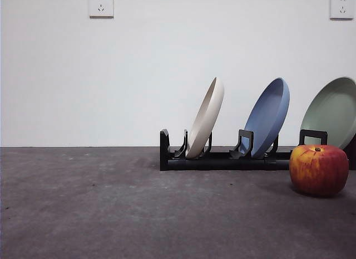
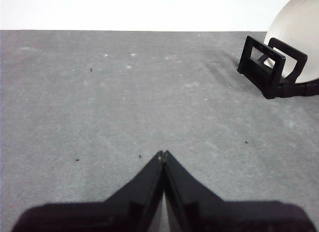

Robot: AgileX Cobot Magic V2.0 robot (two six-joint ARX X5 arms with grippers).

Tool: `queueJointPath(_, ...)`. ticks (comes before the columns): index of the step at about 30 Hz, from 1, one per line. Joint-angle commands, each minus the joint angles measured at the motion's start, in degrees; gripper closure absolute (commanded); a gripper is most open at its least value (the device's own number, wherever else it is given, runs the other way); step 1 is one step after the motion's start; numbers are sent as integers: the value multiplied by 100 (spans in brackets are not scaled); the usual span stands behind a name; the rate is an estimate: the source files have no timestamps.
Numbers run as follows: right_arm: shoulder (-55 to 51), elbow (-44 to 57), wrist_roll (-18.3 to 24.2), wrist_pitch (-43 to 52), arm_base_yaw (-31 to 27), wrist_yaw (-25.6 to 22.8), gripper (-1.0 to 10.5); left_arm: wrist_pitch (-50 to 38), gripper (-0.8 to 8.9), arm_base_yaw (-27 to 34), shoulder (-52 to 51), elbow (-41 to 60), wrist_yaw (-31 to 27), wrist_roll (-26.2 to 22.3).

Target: Take the yellow plate from the plate rack,put the plate on the table,take the apple from the table,put the apple in the plate

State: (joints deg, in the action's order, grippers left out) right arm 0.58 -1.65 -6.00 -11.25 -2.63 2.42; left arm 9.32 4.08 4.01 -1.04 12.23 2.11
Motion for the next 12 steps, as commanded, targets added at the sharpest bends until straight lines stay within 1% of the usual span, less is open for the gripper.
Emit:
queueJointPath(1, -9, 31, -168, 258, -2, 20, 948, -15, 819, 13, 2, 15, 24, 345)
queueJointPath(2, -9, -2, -321, 400, -2, 63, 951, 31, 820, 13, 4, -61, 24, 448)
queueJointPath(3, -9, -63, -575, 498, -2, 81, 956, 101, 820, 13, 24, -184, 31, 573)
queueJointPath(4, -9, -179, -811, 505, -2, 79, 957, 221, 820, 13, 52, -354, 94, 647)
queueJointPath(6, 44, -463, -1117, 498, -2, 83, 958, 380, 820, 13, 195, -743, 315, 800)
queueJointPath(8, 223, -835, -1296, 409, -2, 85, 958, 400, 820, 11, 444, -1158, 544, 929)
queueJointPath(9, 365, -1073, -1318, 273, -2, 90, 958, 404, 820, 13, 608, -1370, 616, 951)
queueJointPath(12, 769, -1700, -1268, -197, -2, 328, 958, 702, 820, 11, 1045, -1932, 654, 964)
